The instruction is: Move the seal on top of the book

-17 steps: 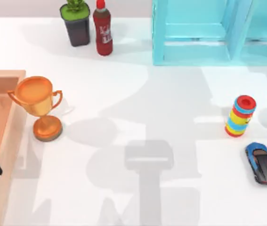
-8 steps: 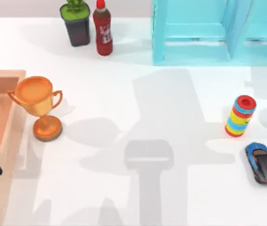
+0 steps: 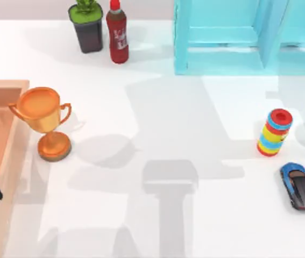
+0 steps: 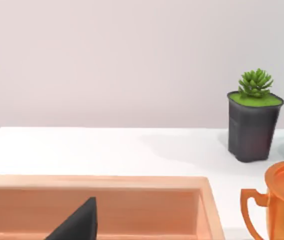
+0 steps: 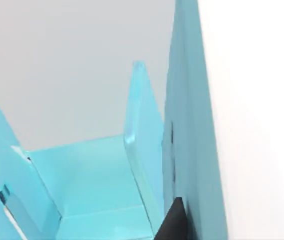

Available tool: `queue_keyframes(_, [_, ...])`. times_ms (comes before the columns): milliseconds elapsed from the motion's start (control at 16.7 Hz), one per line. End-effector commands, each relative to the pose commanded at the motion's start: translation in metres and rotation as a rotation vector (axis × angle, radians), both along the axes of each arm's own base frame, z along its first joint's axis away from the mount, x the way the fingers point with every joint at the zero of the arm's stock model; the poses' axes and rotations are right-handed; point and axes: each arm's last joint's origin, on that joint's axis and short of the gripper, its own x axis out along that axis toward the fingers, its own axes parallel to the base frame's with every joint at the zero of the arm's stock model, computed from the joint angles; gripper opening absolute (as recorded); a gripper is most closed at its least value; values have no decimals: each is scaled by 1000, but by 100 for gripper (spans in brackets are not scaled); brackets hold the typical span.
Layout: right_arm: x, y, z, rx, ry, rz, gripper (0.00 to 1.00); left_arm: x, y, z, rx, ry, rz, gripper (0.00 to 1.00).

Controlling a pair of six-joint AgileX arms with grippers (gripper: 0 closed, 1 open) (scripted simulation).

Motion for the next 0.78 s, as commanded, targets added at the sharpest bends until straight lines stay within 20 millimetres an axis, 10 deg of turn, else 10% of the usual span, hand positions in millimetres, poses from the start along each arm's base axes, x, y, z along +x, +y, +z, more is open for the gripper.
queue_keyframes(420, [9, 138, -27, -536, -92, 184, 0, 0, 0, 0, 0, 0, 0, 100])
queue_keyframes(780, [-49, 270, -103, -1226, -106, 383, 0, 0, 0, 0, 0, 0, 0, 100])
